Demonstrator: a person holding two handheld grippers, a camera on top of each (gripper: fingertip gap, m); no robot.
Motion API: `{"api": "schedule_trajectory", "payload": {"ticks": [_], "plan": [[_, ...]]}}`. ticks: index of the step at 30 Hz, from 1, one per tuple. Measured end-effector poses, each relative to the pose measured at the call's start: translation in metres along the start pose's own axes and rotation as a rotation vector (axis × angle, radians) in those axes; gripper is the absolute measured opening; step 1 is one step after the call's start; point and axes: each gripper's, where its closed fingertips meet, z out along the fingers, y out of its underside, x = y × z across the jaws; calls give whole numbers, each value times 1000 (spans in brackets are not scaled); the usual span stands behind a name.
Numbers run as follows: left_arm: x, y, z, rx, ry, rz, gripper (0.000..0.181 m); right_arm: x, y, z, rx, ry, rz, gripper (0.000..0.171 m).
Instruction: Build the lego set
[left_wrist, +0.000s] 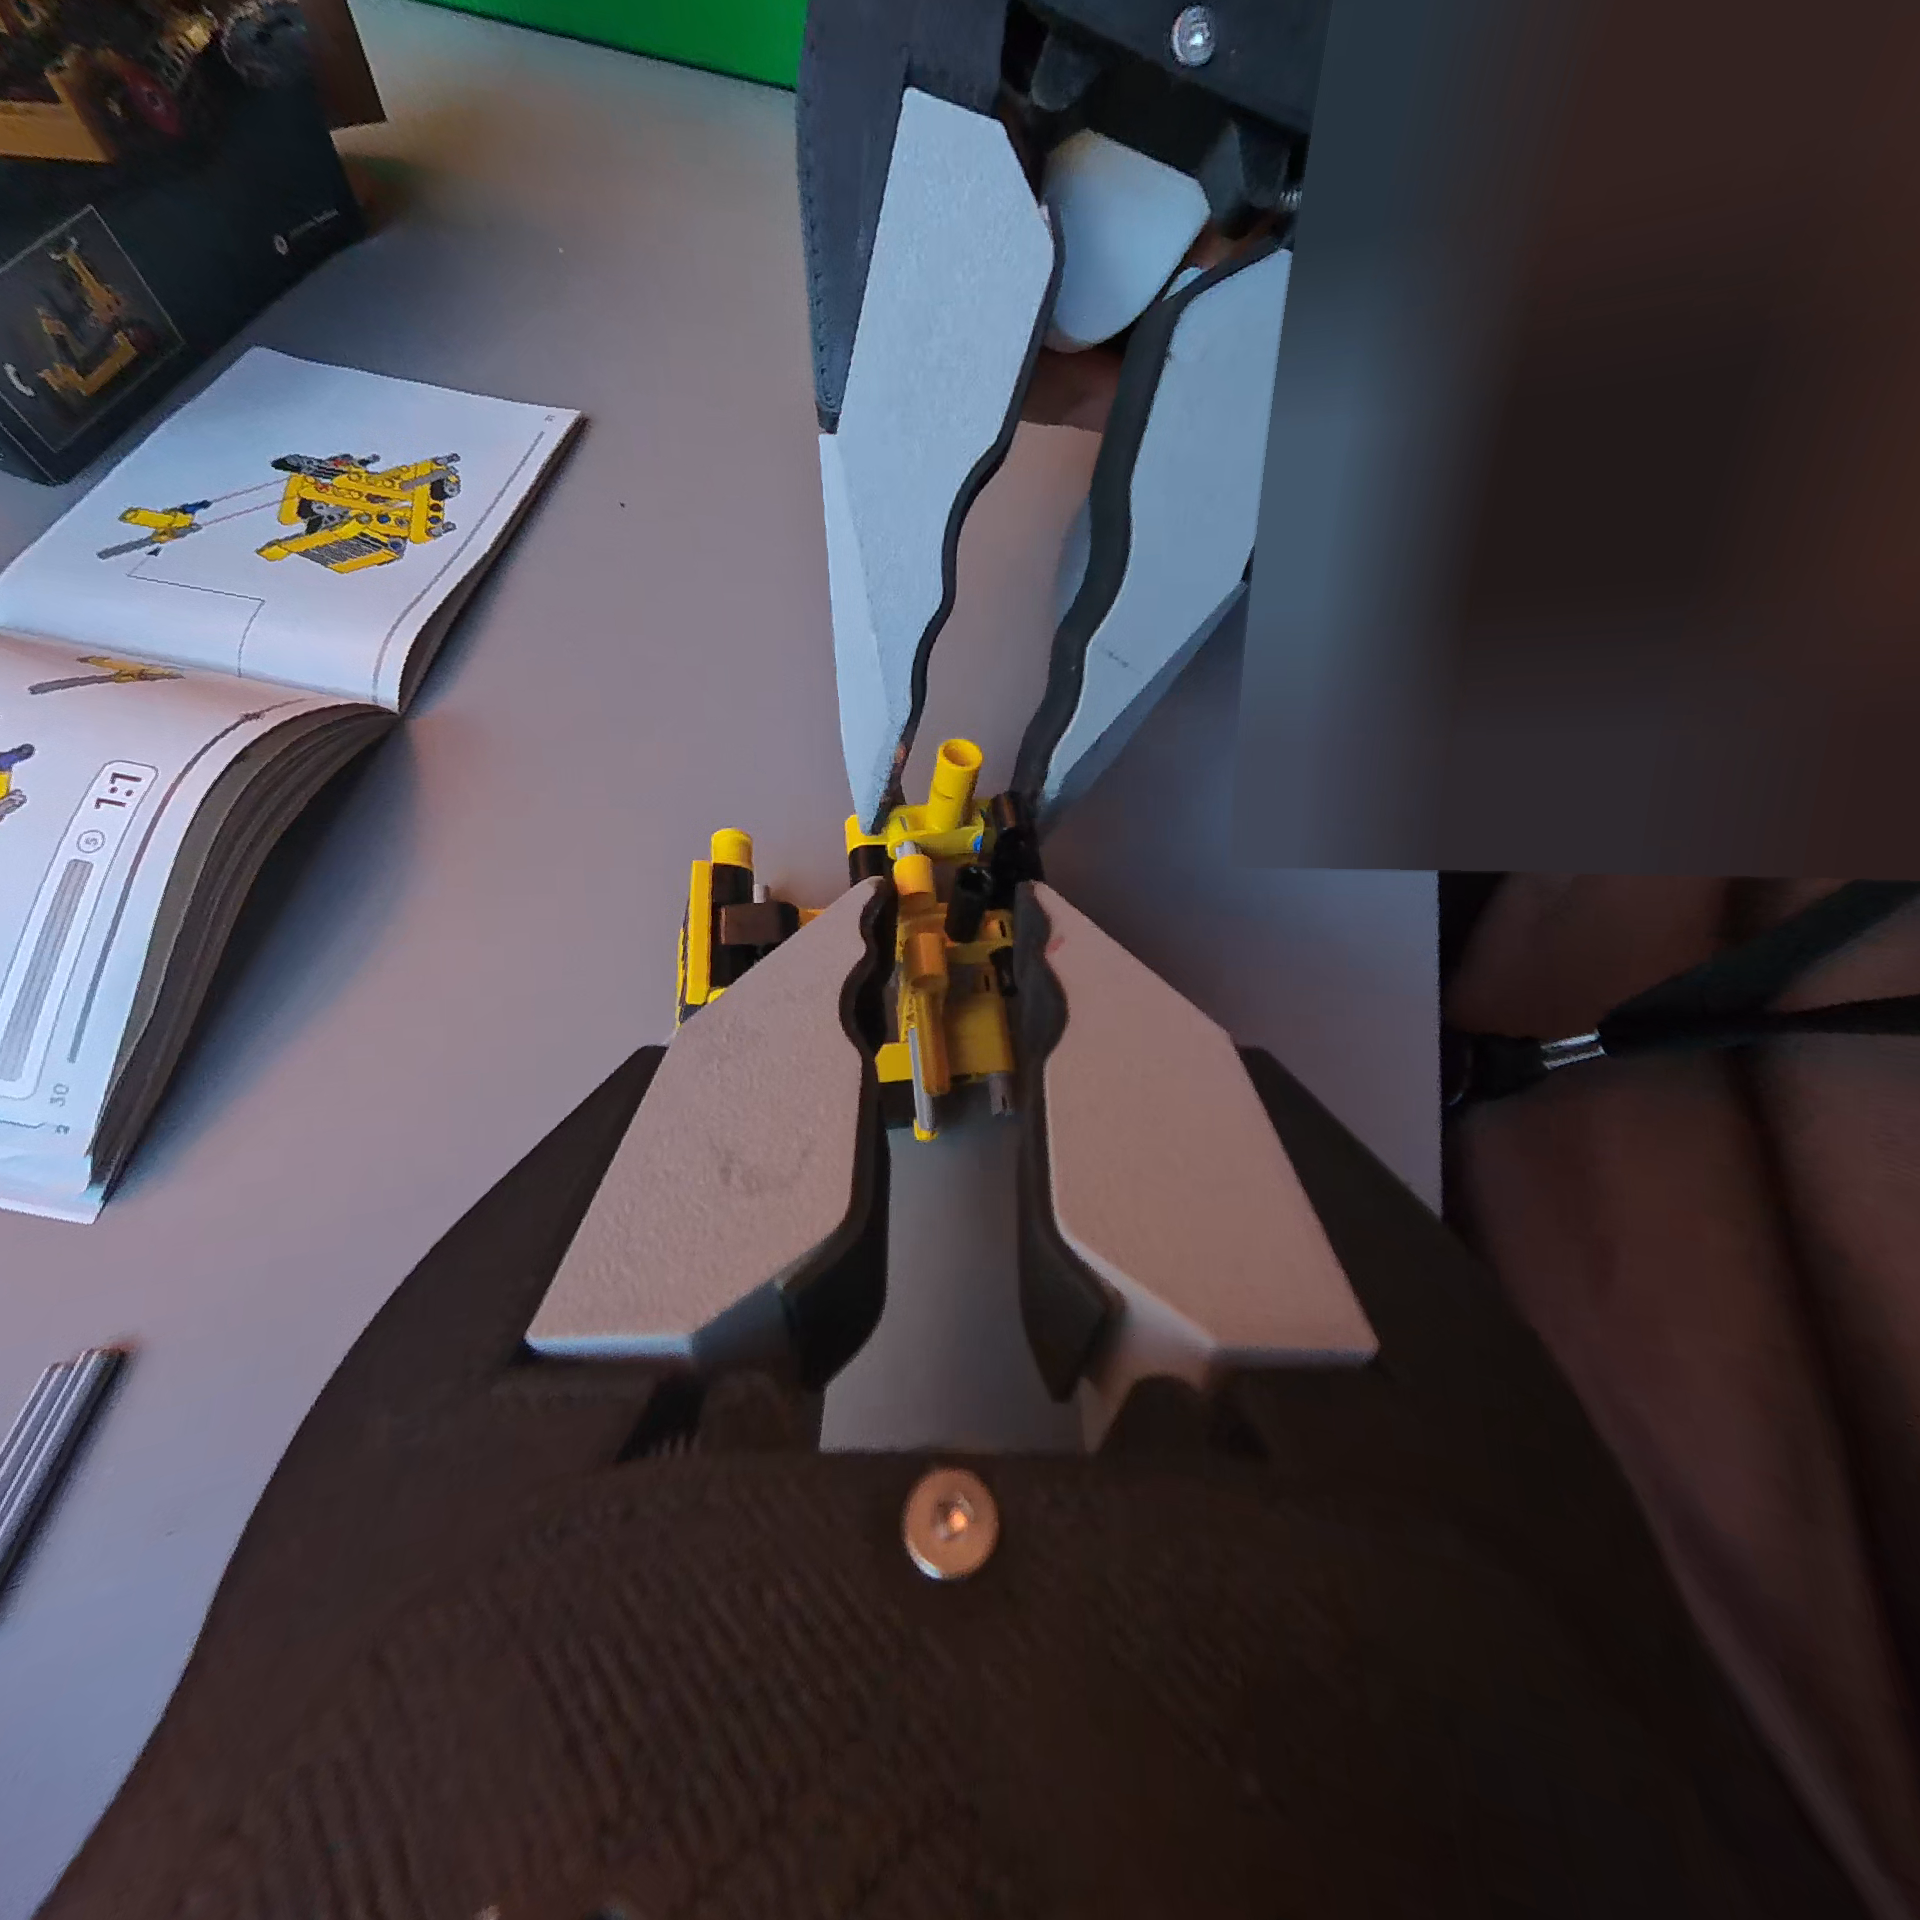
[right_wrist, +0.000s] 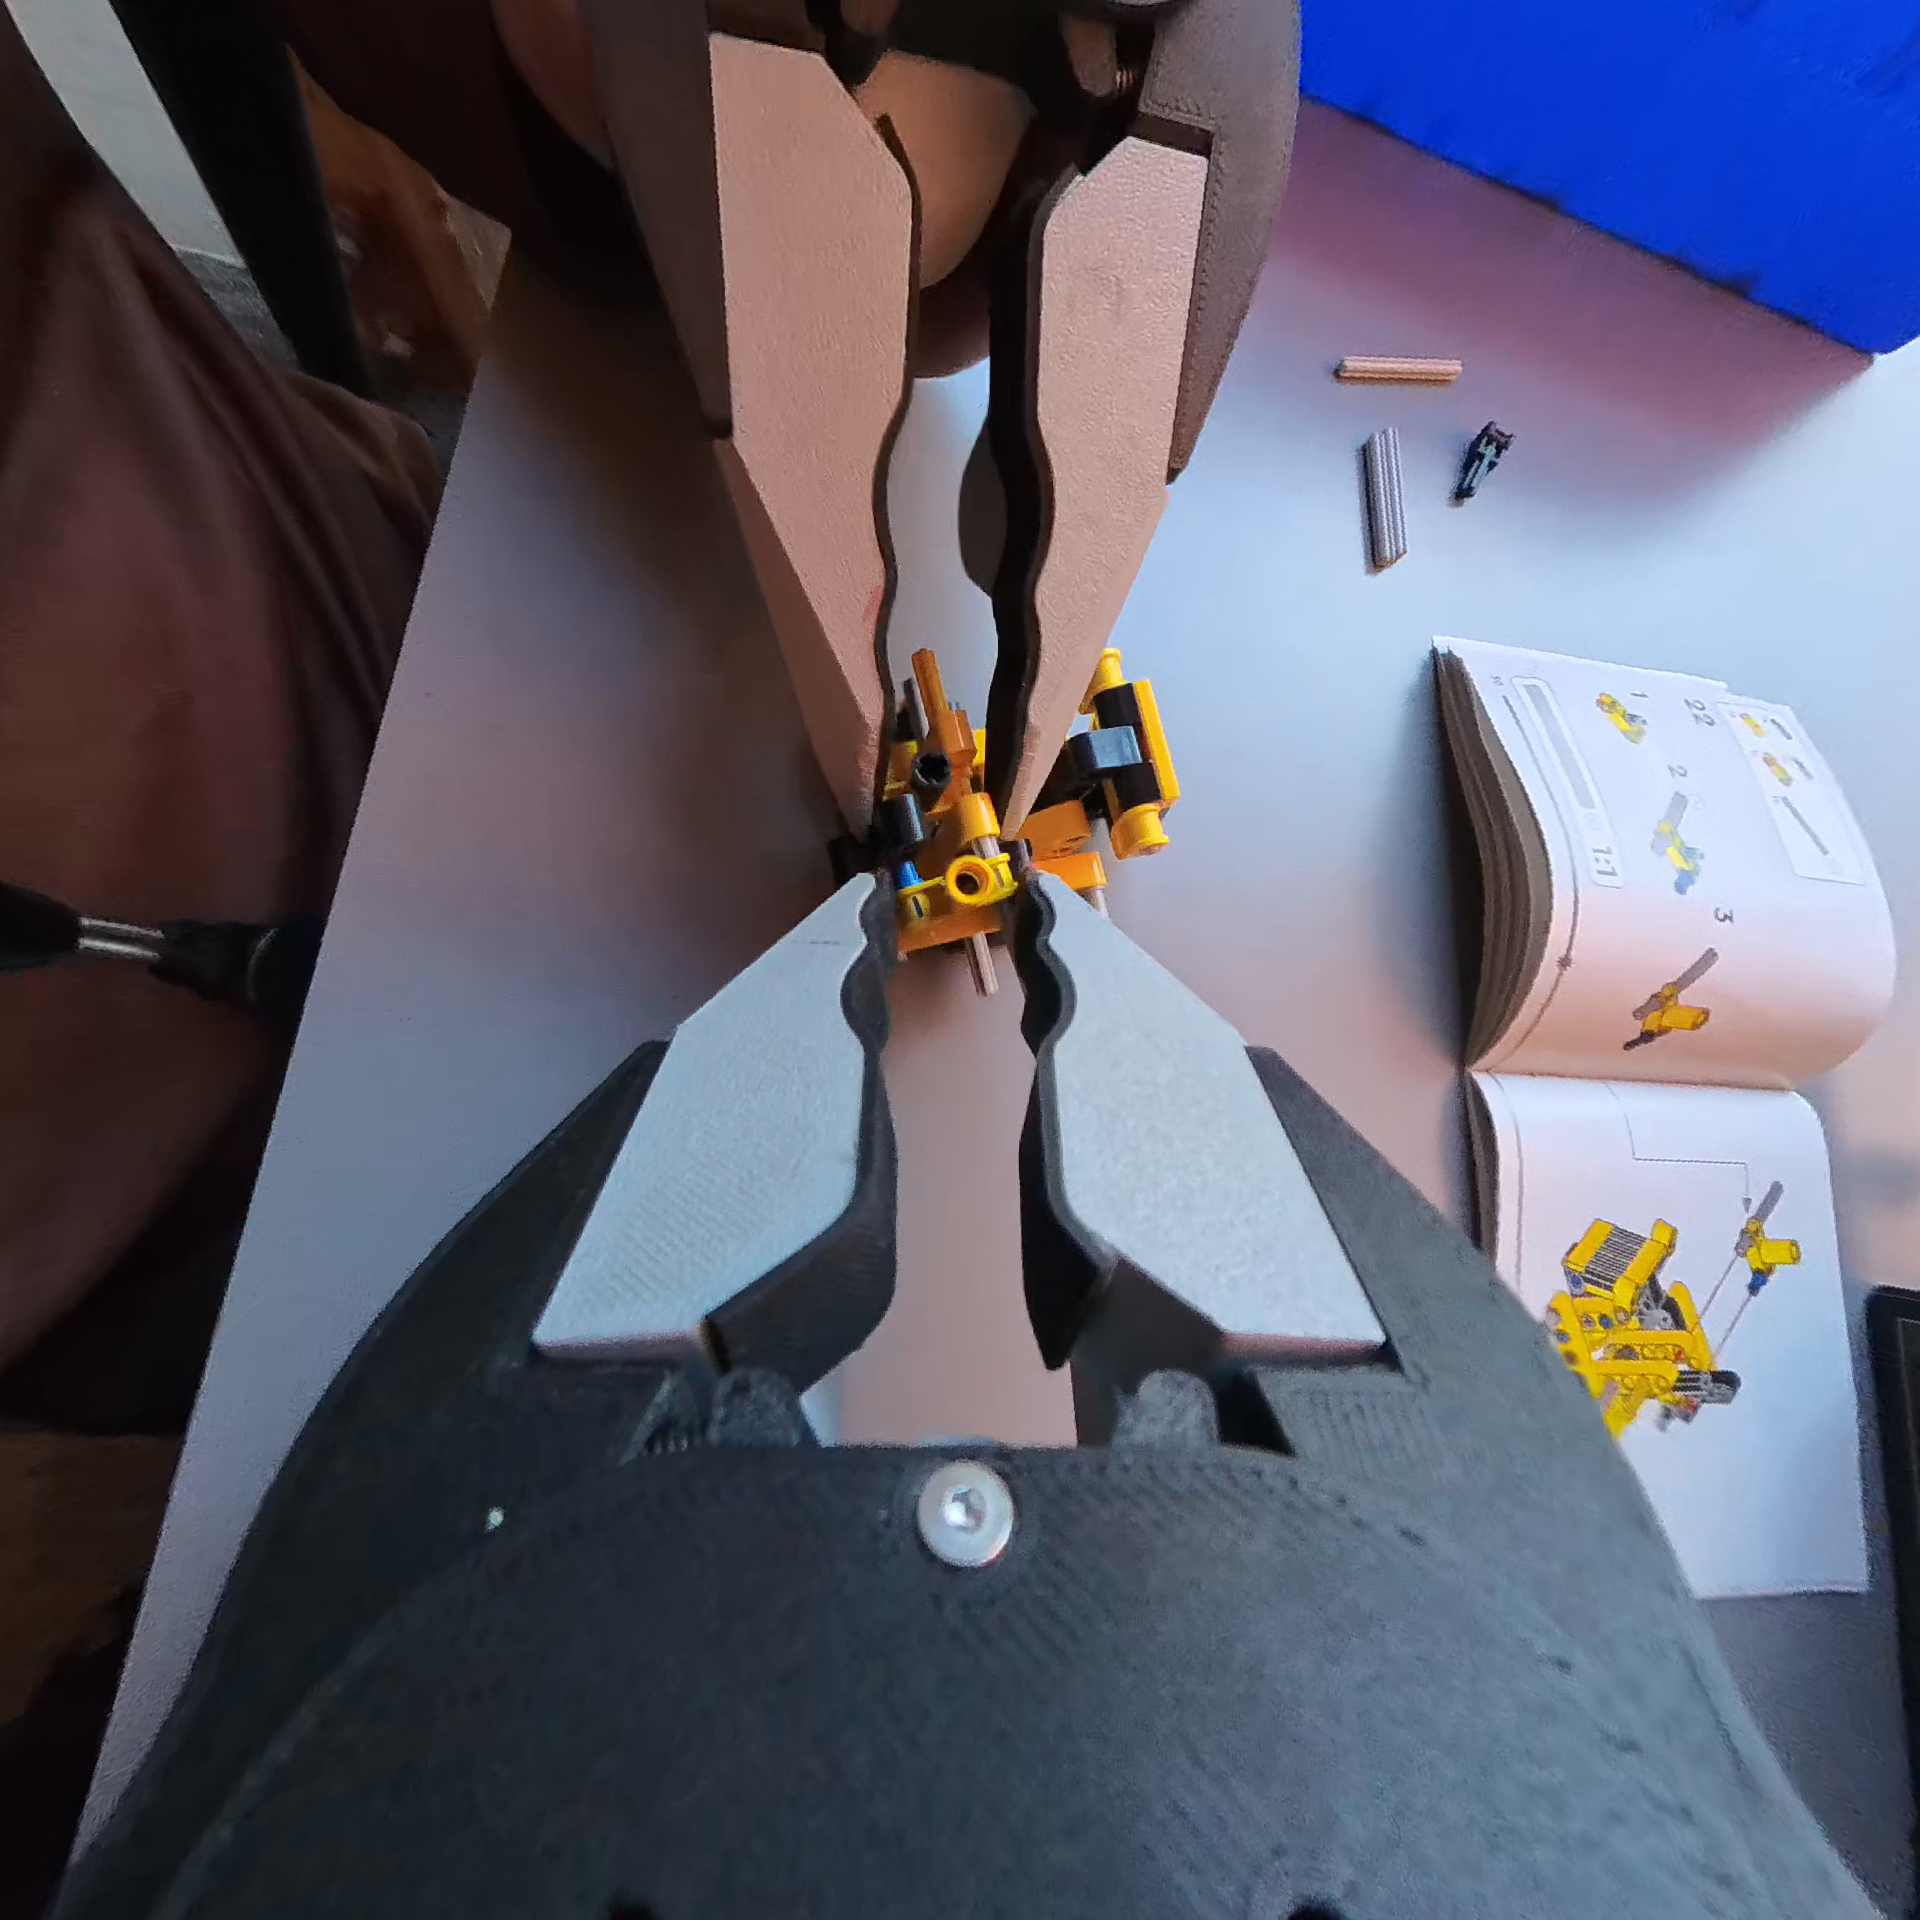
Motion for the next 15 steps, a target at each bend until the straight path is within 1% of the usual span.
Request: {"api": "schedule_trajectory", "payload": {"ticks": [7, 11, 15], "plan": [[-2, 1, -2, 9, 1, 4, 20, 2, -3, 0, 71, -31, 58, 20], [-1, 1, -1, 8, 15, 27, 19, 1, -2, -3, 87, -36, 32, 21], [-2, 0, -1, 8, 9, 34, 19, 3, 4, -8, 98, -69, 50, 23]]}}
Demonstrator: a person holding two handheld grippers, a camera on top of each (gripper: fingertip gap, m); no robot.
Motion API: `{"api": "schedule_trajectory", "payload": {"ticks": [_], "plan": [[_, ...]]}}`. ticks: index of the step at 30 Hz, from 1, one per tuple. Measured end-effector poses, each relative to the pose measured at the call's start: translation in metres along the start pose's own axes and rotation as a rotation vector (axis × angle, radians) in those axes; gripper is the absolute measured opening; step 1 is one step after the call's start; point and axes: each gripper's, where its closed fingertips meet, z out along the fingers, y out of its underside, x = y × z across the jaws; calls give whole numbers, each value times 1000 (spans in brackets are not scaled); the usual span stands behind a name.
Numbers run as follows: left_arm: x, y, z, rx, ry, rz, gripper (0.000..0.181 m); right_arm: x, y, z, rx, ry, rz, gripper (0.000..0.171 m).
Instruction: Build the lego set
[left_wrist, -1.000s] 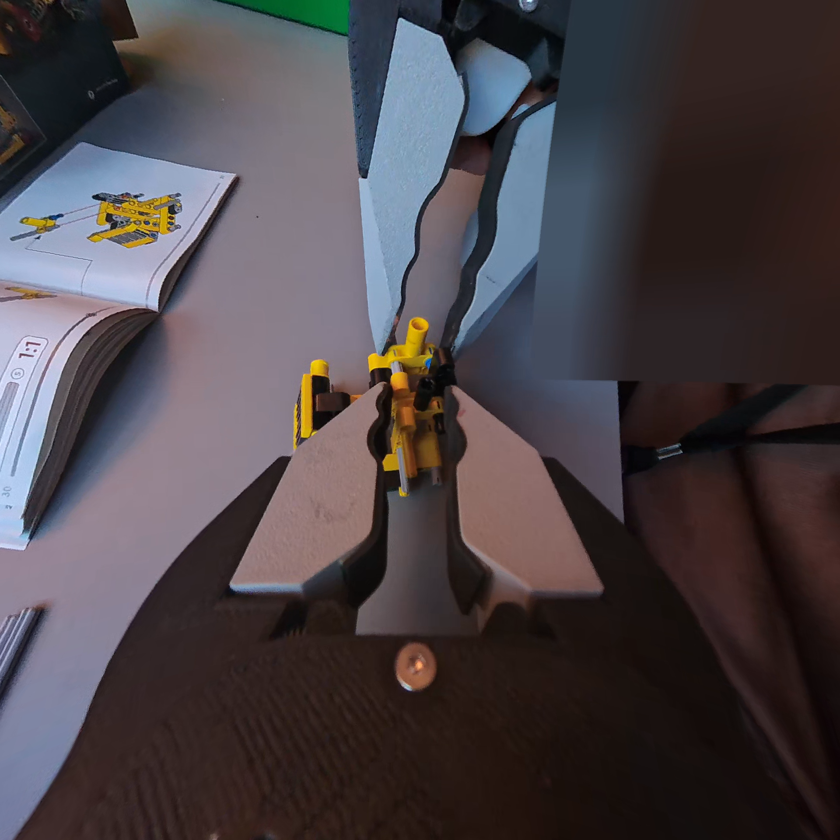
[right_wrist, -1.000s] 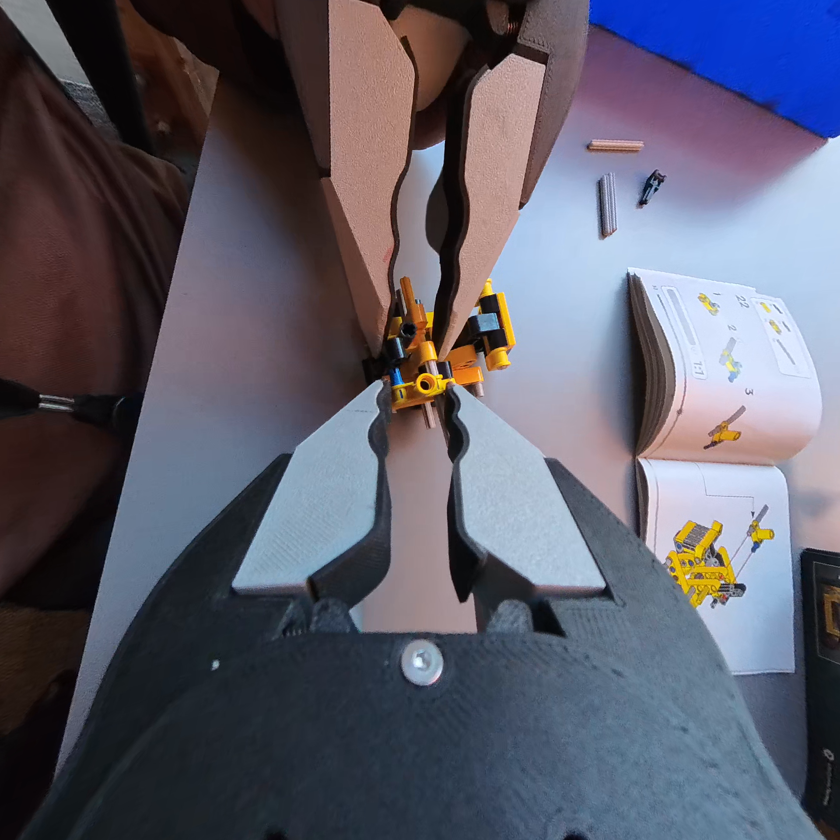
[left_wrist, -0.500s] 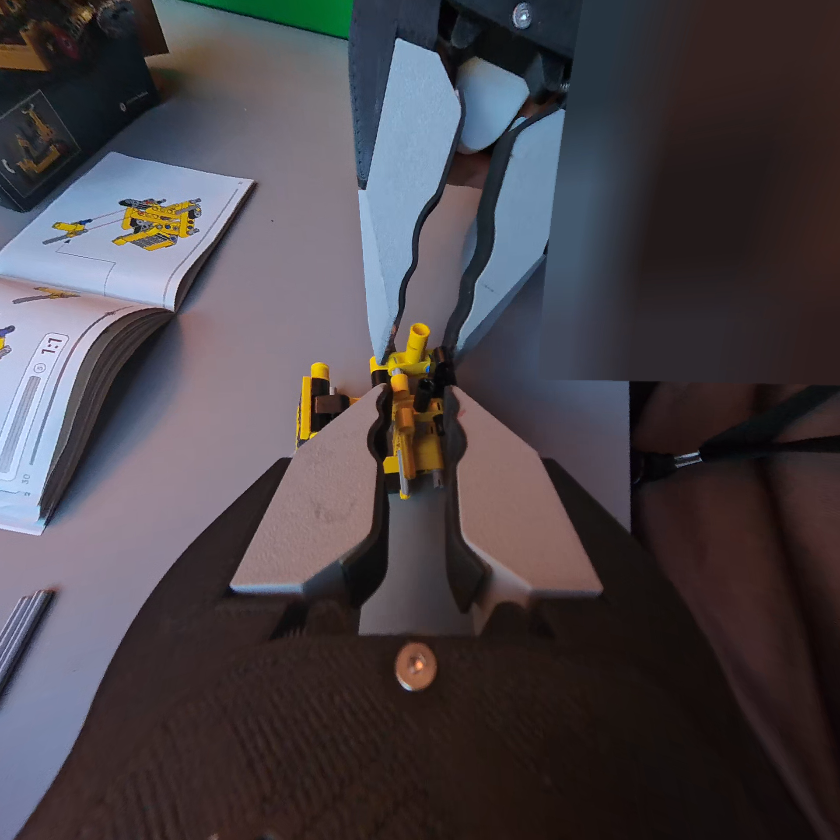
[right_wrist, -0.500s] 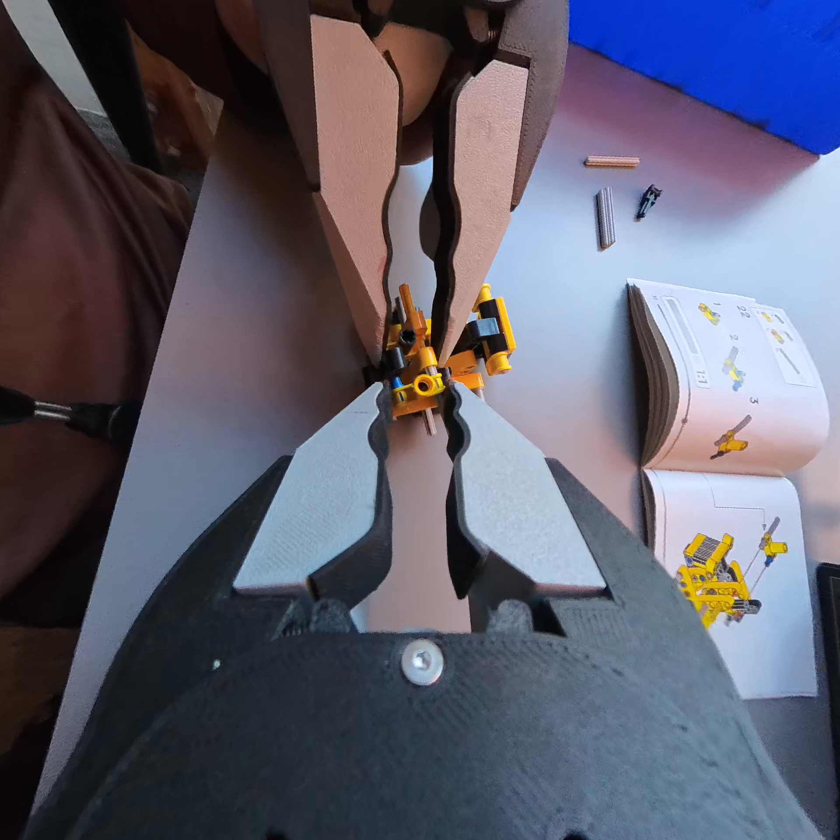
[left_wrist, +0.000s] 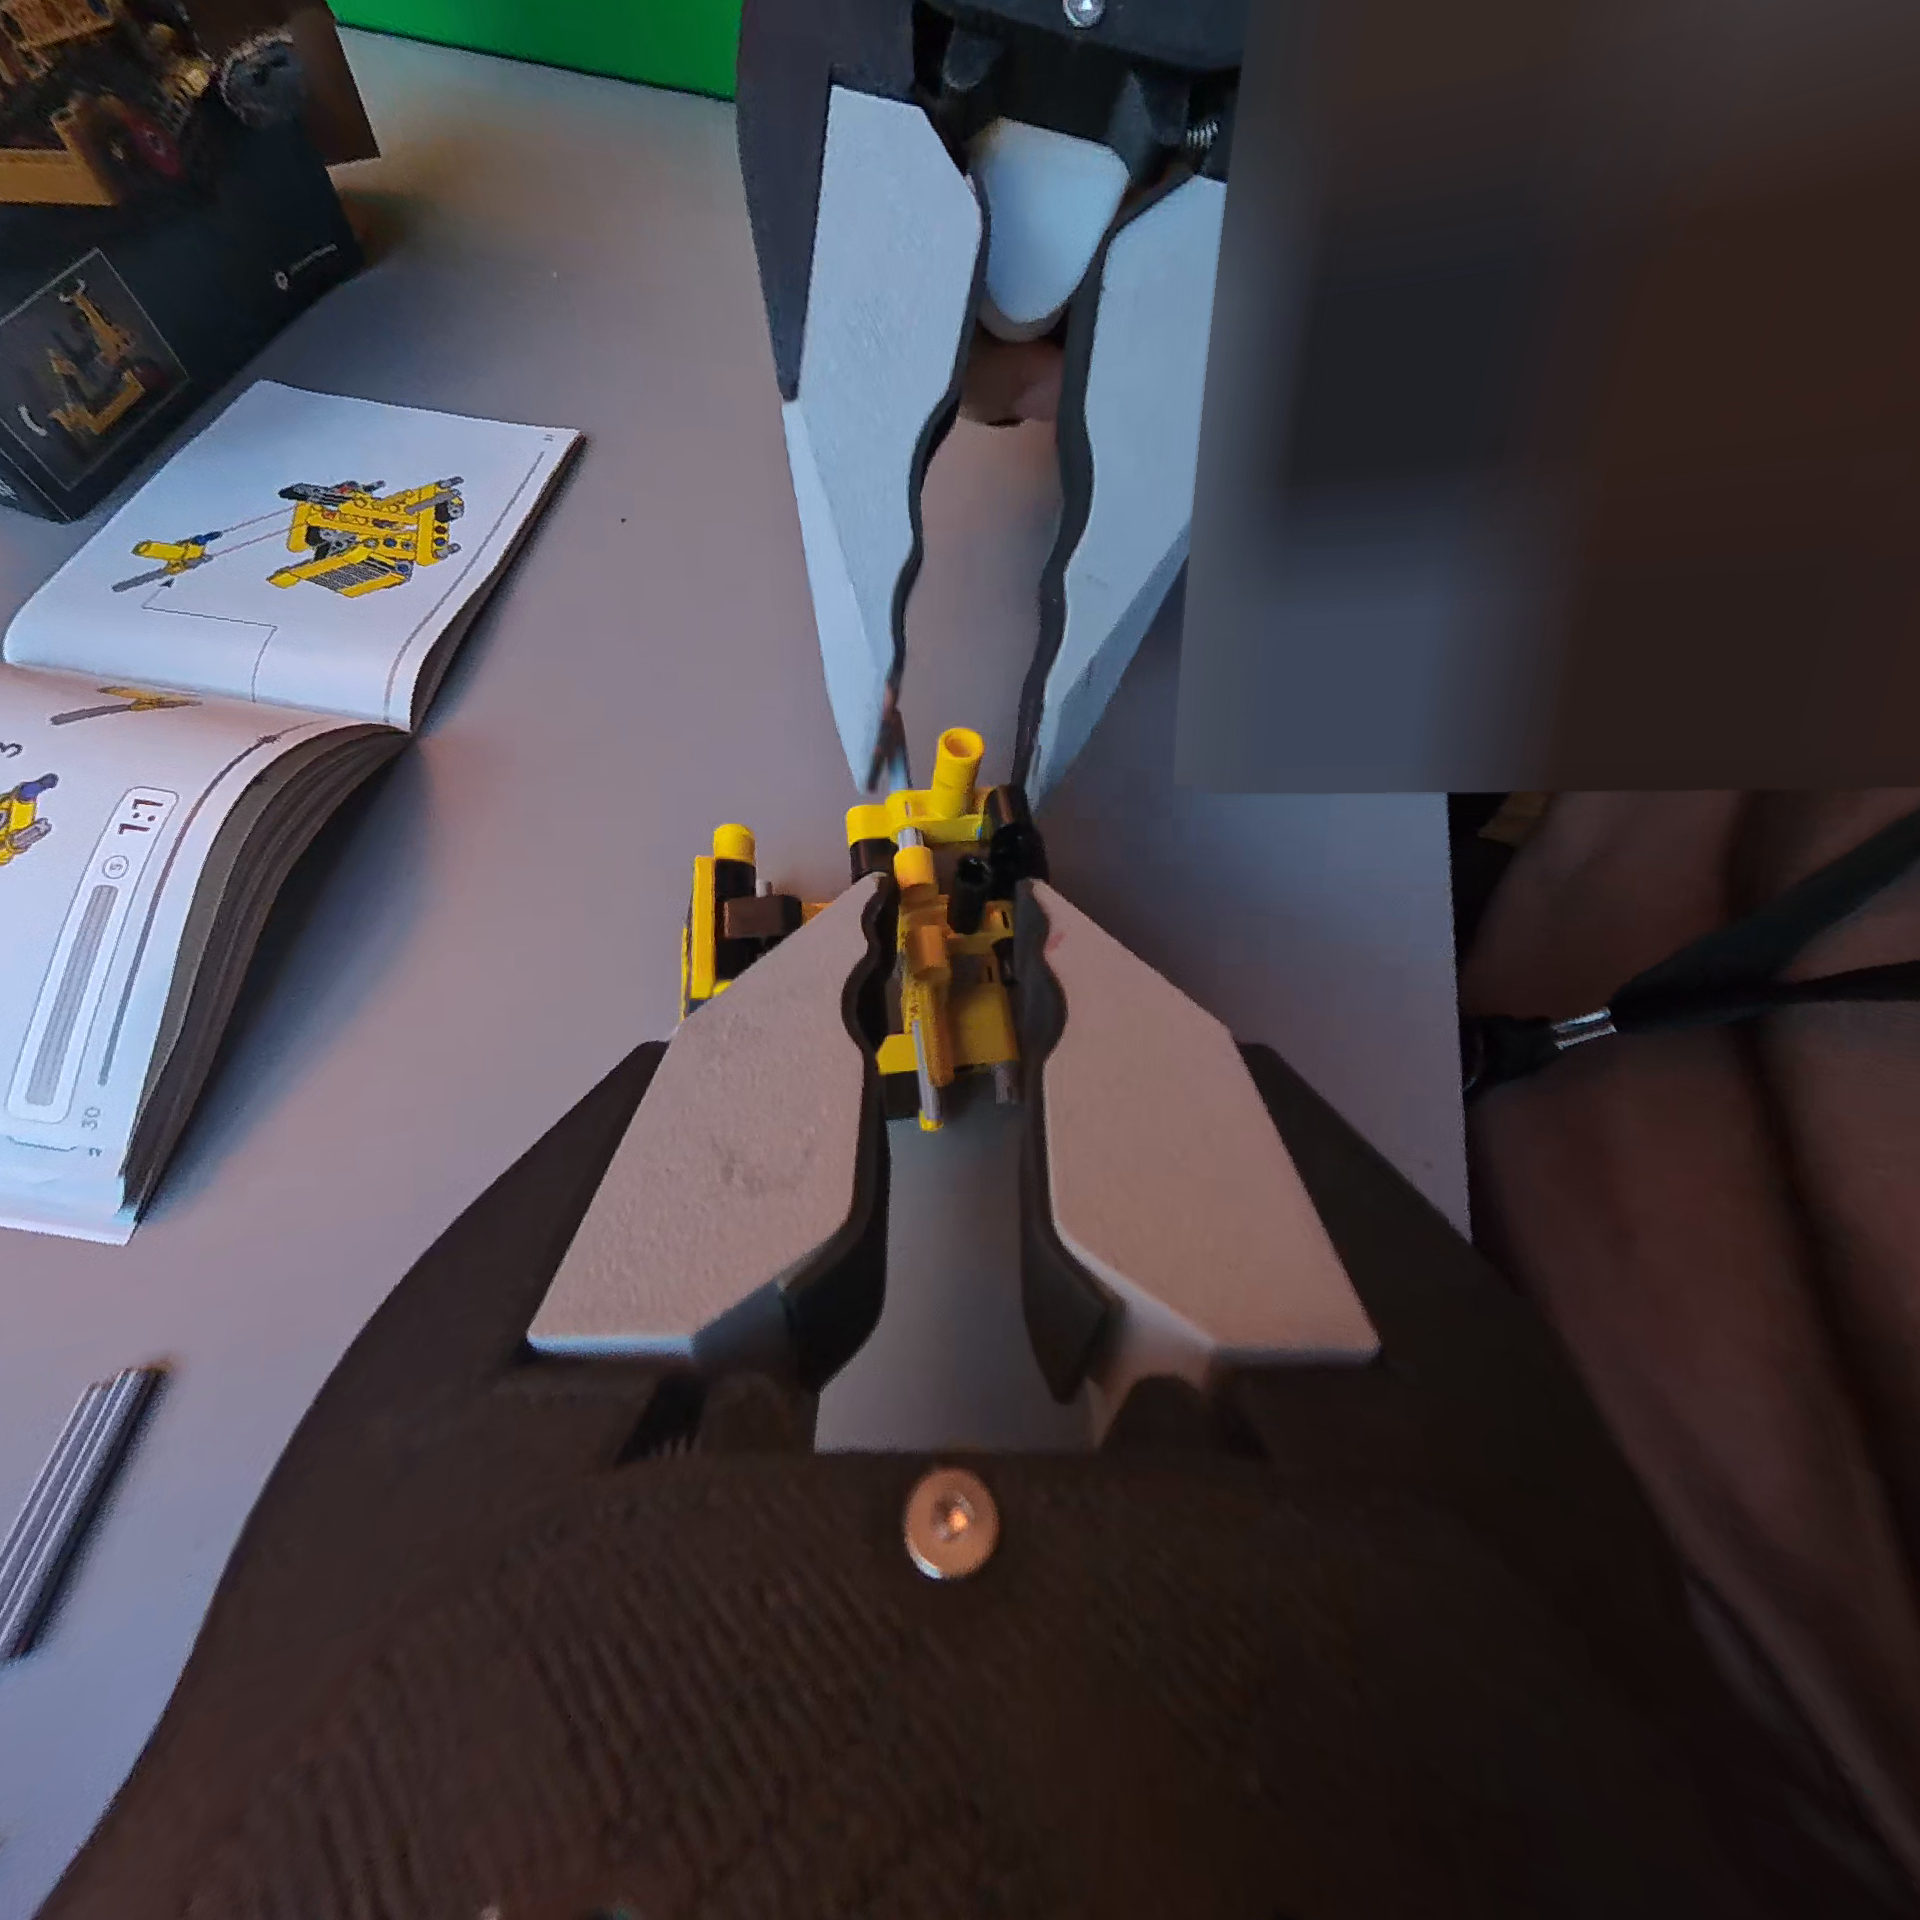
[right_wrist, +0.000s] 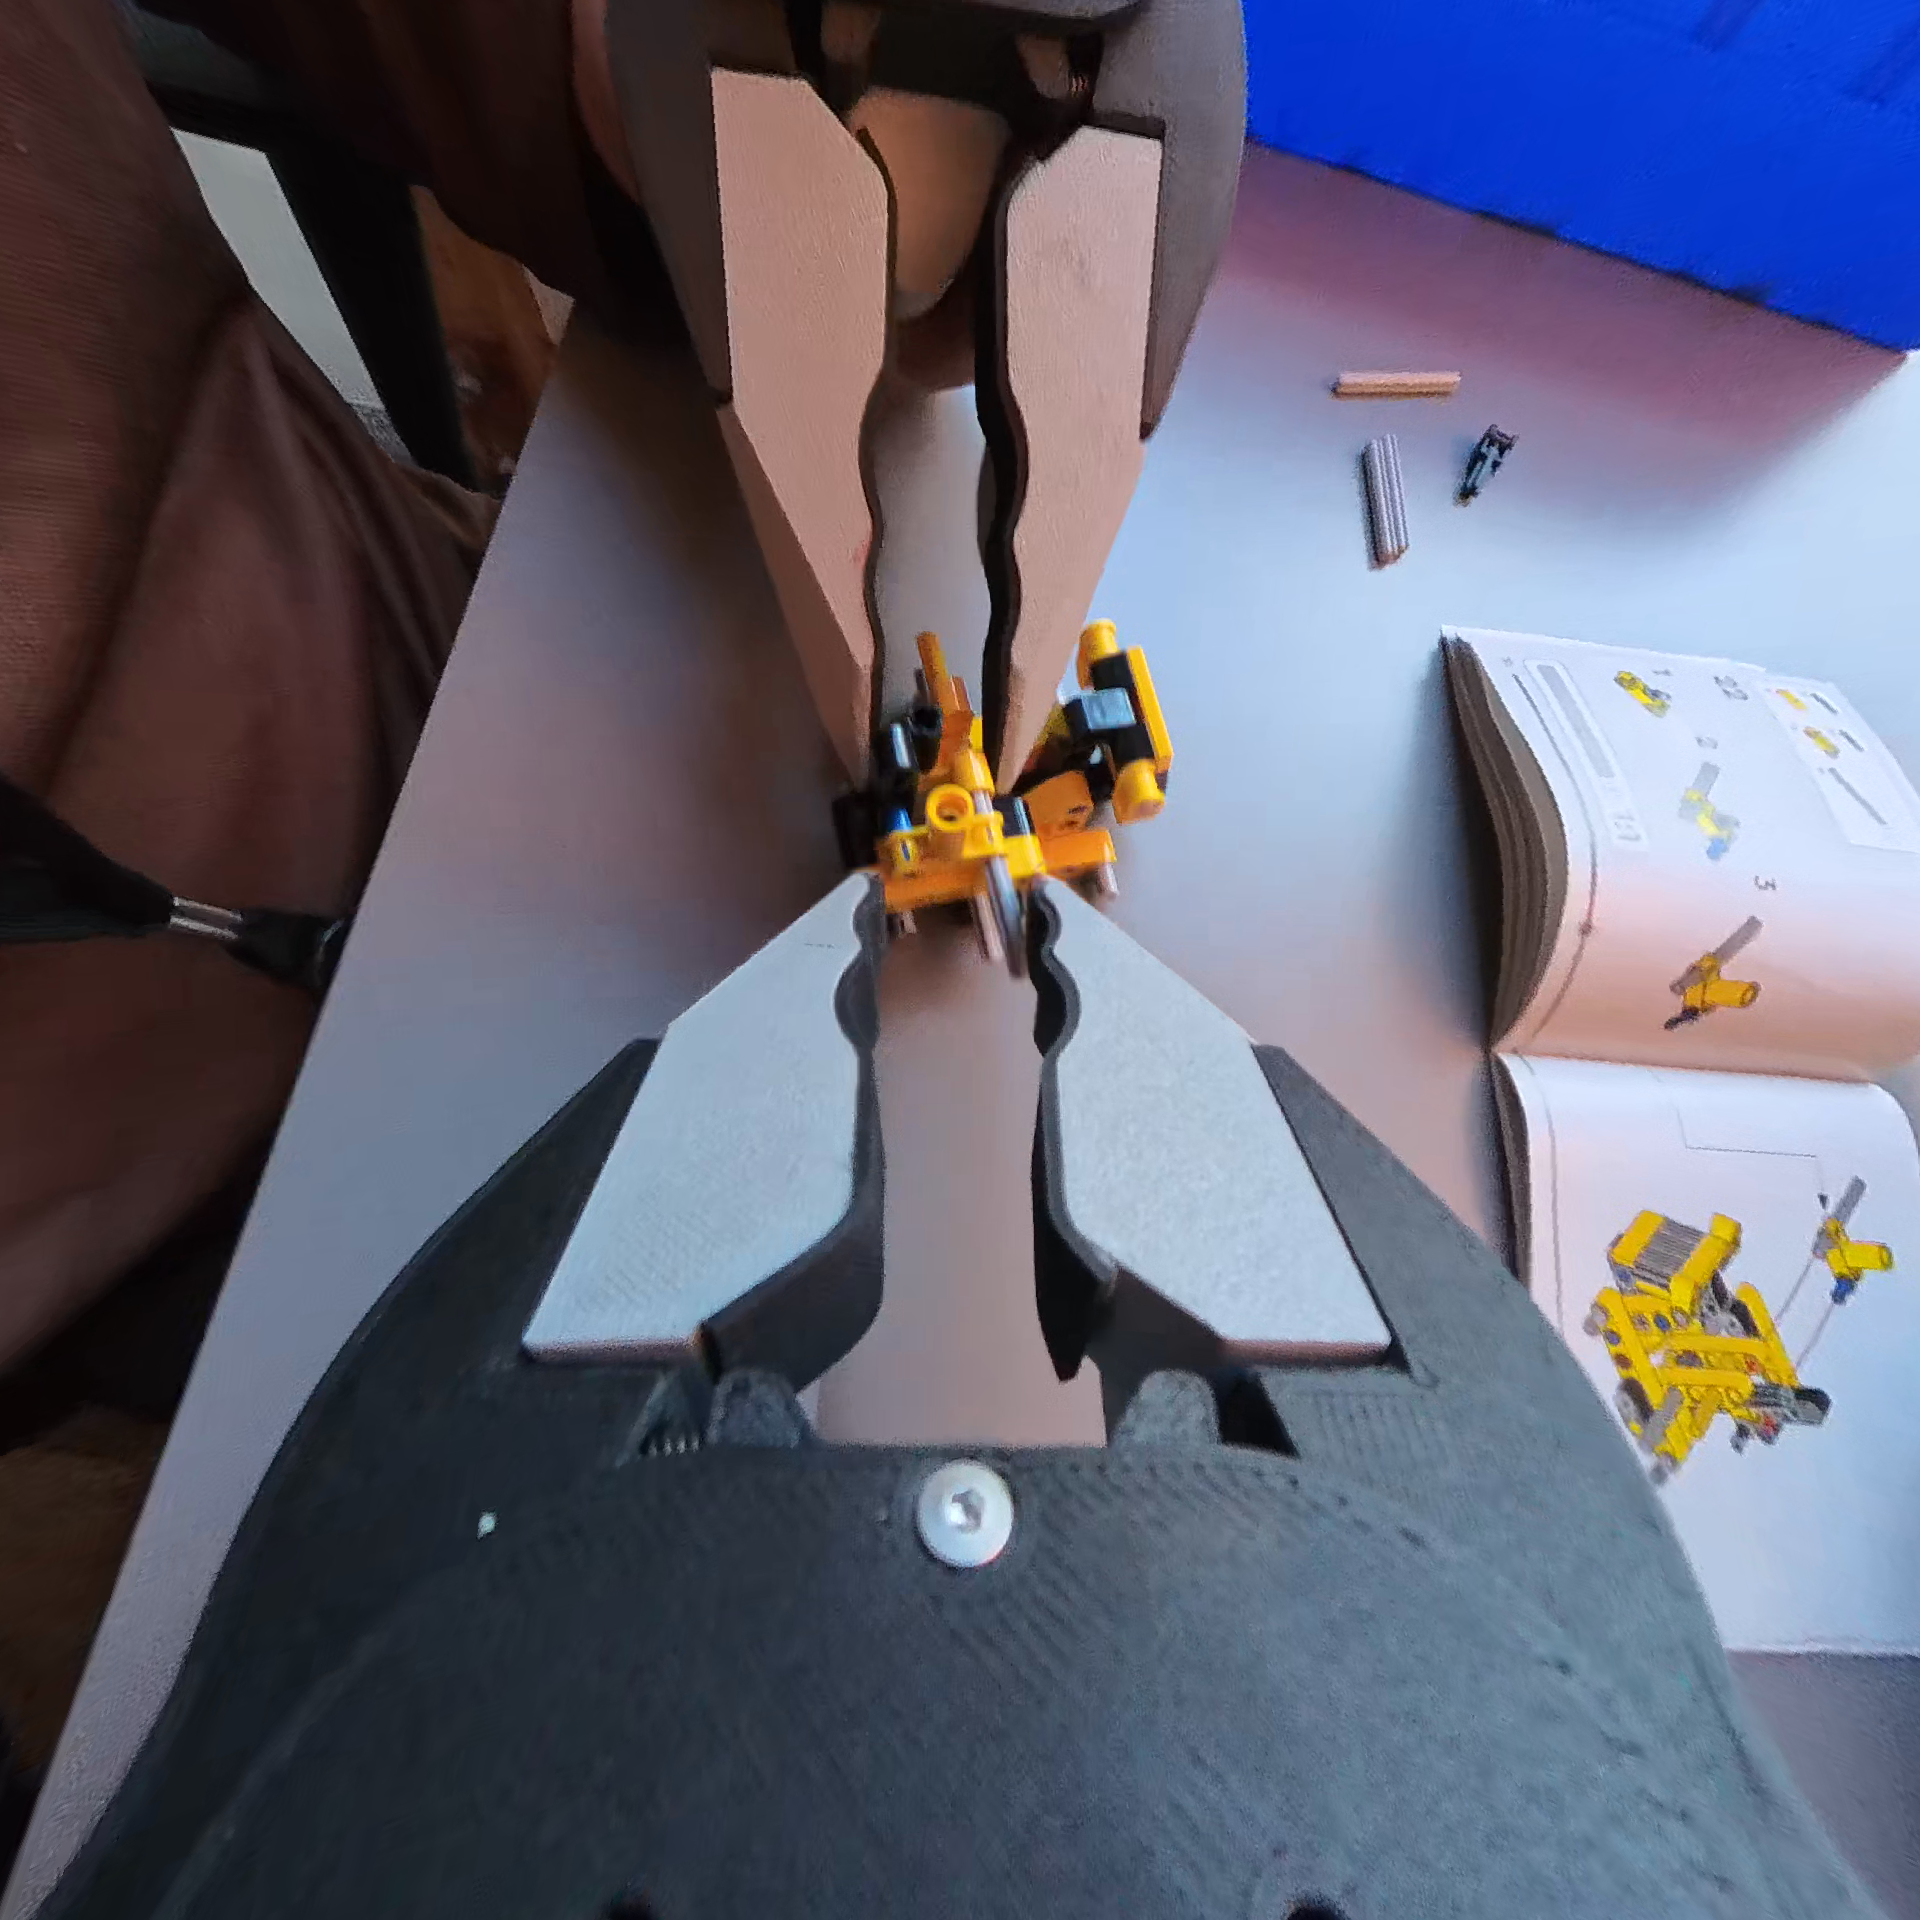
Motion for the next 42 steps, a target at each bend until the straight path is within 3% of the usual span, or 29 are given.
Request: {"api": "schedule_trajectory", "payload": {"ticks": [4, 10, 15, 30, 42], "plan": [[1, 1, 0, -2, 7, 7, 19, 5, 5, -7, 18, 5, -1, 10], [0, 1, 0, -2, 9, -1, 19, 2, 0, -10, 38, -4, -20, 15], [1, 1, 0, -3, 14, 6, 19, 6, -2, -3, 31, 52, -72, 1], [5, 1, 0, -17, 139, 0, 19, 1, -3, -1, 56, 24, -146, 0], [6, 2, -1, -17, 155, 8, 19, 0, -8, 2, 105, -24, -37, 0]]}}
